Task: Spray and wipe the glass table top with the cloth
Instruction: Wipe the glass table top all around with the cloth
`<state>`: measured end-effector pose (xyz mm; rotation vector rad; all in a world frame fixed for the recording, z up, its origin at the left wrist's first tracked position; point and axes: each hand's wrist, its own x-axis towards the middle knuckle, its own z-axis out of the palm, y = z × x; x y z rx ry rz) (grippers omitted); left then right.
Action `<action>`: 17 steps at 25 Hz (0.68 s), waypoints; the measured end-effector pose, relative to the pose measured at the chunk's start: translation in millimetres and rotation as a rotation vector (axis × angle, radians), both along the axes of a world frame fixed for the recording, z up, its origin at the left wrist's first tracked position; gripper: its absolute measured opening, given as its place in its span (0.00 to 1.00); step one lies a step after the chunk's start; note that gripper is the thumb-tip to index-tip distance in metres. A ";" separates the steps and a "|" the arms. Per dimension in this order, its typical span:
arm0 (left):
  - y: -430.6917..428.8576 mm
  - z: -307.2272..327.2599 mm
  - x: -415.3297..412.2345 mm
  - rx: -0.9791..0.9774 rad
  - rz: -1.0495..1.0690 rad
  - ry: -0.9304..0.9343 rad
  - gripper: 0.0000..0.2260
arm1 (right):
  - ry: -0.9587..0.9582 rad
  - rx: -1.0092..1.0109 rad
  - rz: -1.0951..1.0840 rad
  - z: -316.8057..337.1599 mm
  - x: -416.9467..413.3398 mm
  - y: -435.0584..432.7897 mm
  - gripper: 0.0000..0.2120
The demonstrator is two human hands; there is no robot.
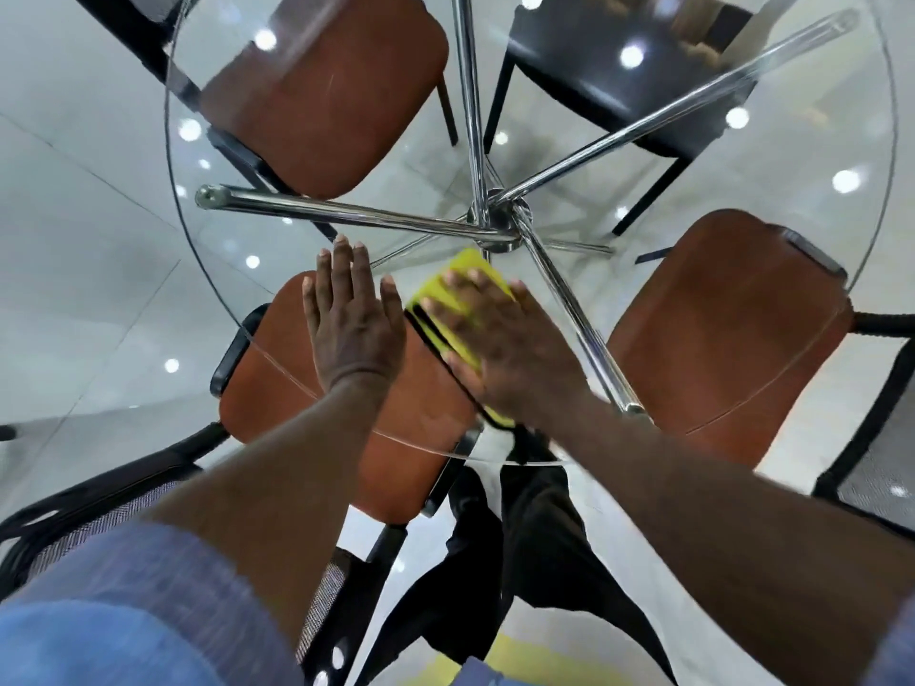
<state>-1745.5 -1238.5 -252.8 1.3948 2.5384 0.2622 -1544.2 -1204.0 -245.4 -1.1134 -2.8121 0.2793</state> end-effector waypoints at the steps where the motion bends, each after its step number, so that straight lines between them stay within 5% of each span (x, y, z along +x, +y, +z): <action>1: -0.1 -1.2 0.9 0.004 -0.004 0.008 0.27 | 0.022 0.005 -0.075 -3.0 -3.9 22.2 0.28; 8: -1.2 0.2 0.0 0.033 -0.020 -0.019 0.28 | 0.035 0.062 -0.657 -0.8 68.7 -14.5 0.29; 11: -7.1 10.7 1.7 0.044 -0.113 -0.014 0.31 | -0.046 0.085 -0.262 -0.7 126.0 -45.7 0.30; 14: -20.5 13.6 16.1 0.105 -0.489 0.080 0.32 | -0.089 0.120 0.073 -7.6 182.7 18.8 0.29; 17: -35.6 -0.3 27.5 0.083 -0.650 0.094 0.32 | -0.032 0.040 -0.490 -6.1 190.8 55.6 0.31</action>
